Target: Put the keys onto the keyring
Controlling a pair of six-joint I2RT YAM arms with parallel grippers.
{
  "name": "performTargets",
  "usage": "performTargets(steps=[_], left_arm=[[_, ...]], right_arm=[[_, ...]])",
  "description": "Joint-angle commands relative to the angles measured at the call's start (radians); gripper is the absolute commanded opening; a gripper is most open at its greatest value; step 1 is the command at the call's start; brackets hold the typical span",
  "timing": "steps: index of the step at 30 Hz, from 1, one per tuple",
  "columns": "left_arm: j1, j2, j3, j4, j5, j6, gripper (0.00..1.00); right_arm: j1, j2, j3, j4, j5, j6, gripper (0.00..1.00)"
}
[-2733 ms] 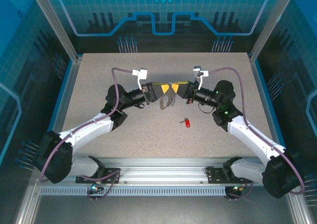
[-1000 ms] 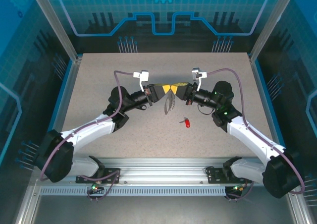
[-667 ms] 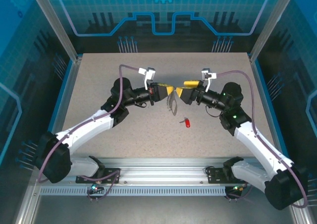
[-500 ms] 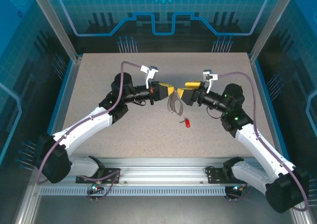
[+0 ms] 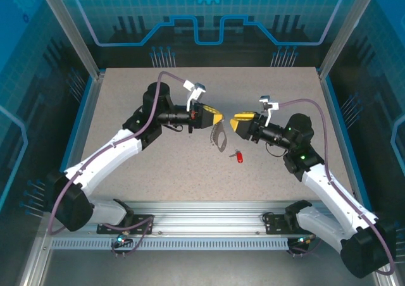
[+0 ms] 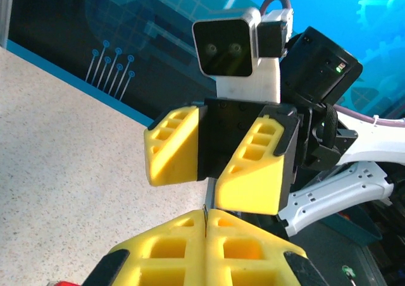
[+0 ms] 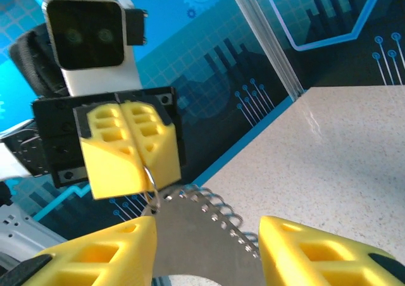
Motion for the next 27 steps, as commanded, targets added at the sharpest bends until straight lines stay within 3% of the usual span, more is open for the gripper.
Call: performTargets(steps=[1,17,27], left_arm=[[0.007,0.014,0.042,-0.025,0.059,0.034,0.0],[0.006,0.025,0.044,0.022,0.069,0.002,0.0],[0.007,0.033,0.035,0.052,0.083,-0.022,0.0]], right_arm=[[-0.005,0.001,-0.005,0.08,-0.047,0.018,0.46],[0.071,0.066,0.035,0.113,-0.048,0.006,0.39],[0.083,0.081,0.05,0.119,-0.023,0.008,0.29]])
